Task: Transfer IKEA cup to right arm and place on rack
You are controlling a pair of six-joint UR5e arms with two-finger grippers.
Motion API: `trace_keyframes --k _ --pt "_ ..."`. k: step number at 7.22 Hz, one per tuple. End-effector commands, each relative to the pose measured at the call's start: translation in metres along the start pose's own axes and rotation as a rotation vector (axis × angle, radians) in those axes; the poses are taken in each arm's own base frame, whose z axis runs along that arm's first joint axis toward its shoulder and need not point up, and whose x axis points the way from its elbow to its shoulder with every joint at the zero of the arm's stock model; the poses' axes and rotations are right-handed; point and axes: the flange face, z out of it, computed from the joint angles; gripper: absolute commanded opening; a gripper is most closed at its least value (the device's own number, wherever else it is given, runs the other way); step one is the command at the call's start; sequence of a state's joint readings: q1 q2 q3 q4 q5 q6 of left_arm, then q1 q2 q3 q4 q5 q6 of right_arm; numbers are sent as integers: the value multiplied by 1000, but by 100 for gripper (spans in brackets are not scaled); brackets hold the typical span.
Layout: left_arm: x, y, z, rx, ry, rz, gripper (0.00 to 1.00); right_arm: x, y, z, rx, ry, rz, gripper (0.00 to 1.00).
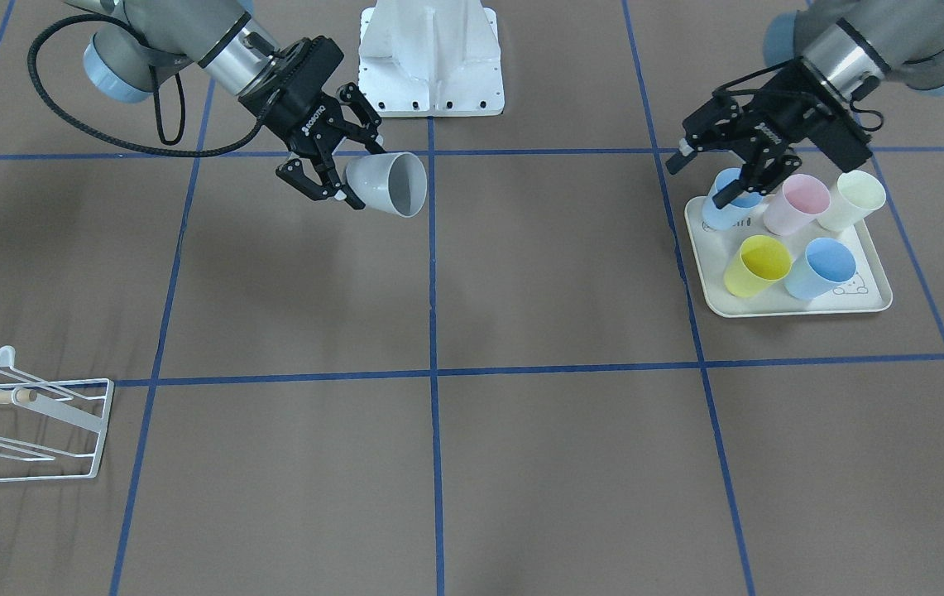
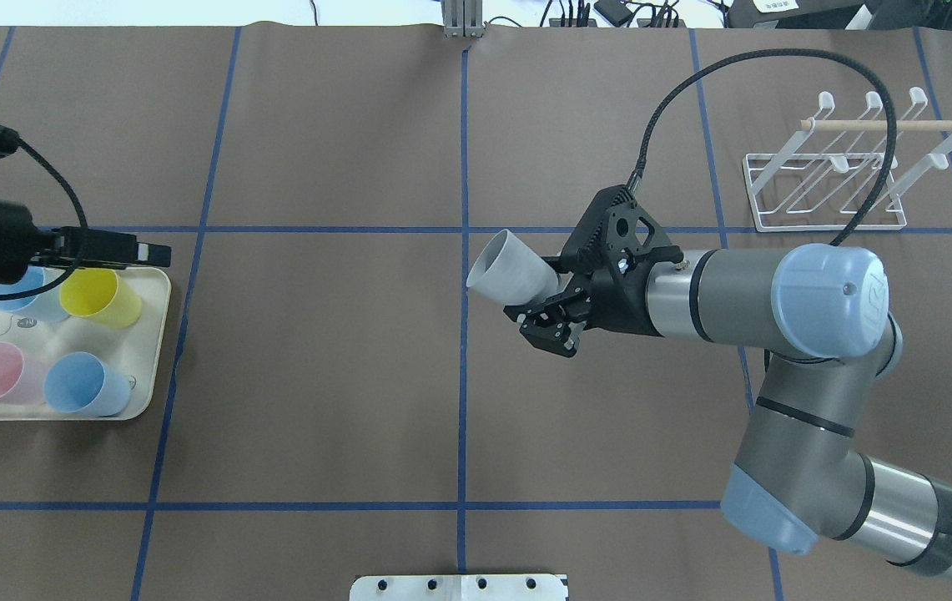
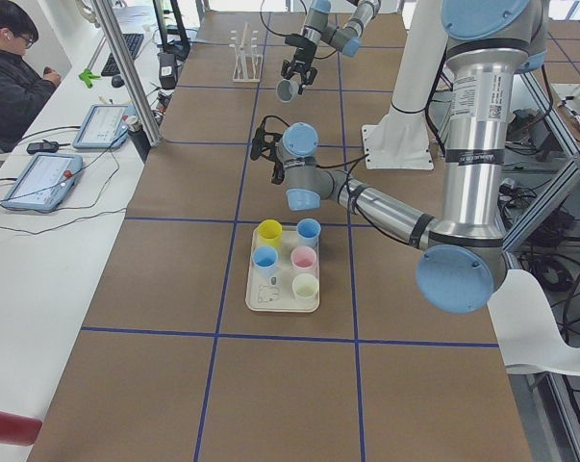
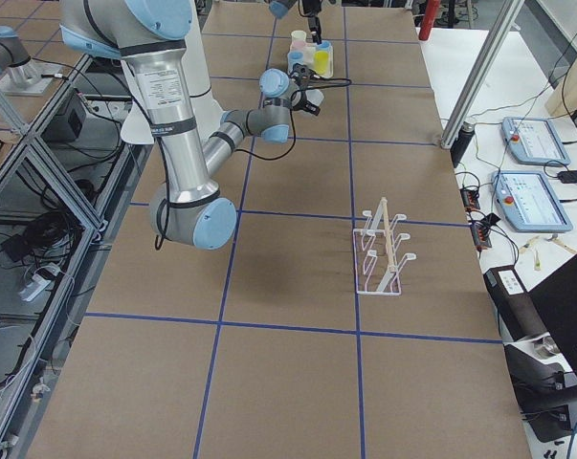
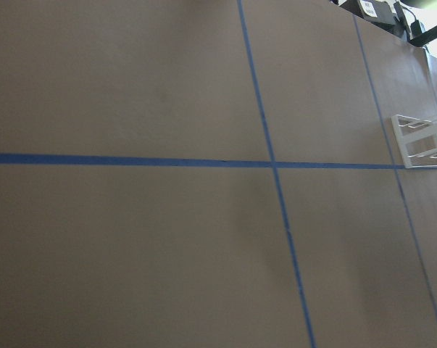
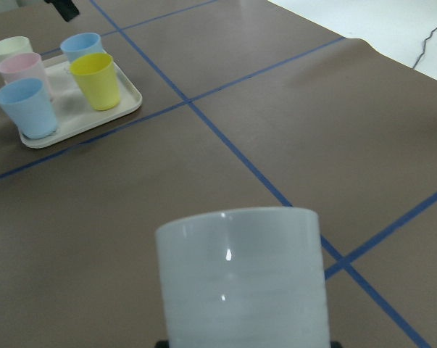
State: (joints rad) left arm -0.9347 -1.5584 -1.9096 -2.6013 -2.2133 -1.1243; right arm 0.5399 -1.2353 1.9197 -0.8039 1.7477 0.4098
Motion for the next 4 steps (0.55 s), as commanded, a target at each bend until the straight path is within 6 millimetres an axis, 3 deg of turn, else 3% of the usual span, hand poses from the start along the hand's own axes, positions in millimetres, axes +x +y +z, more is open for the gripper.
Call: trace_keyframes --k 1,2,4 --pt "-59 -1 -49 21 -124 159 100 44 -6 -10 -63 107 -20 0" --pt "-73 0 -60 27 -153 190 100 65 -8 -15 -101 157 -78 0" --pt "-77 3 -63 26 -160 204 100 98 -9 -33 -200 250 -124 0"
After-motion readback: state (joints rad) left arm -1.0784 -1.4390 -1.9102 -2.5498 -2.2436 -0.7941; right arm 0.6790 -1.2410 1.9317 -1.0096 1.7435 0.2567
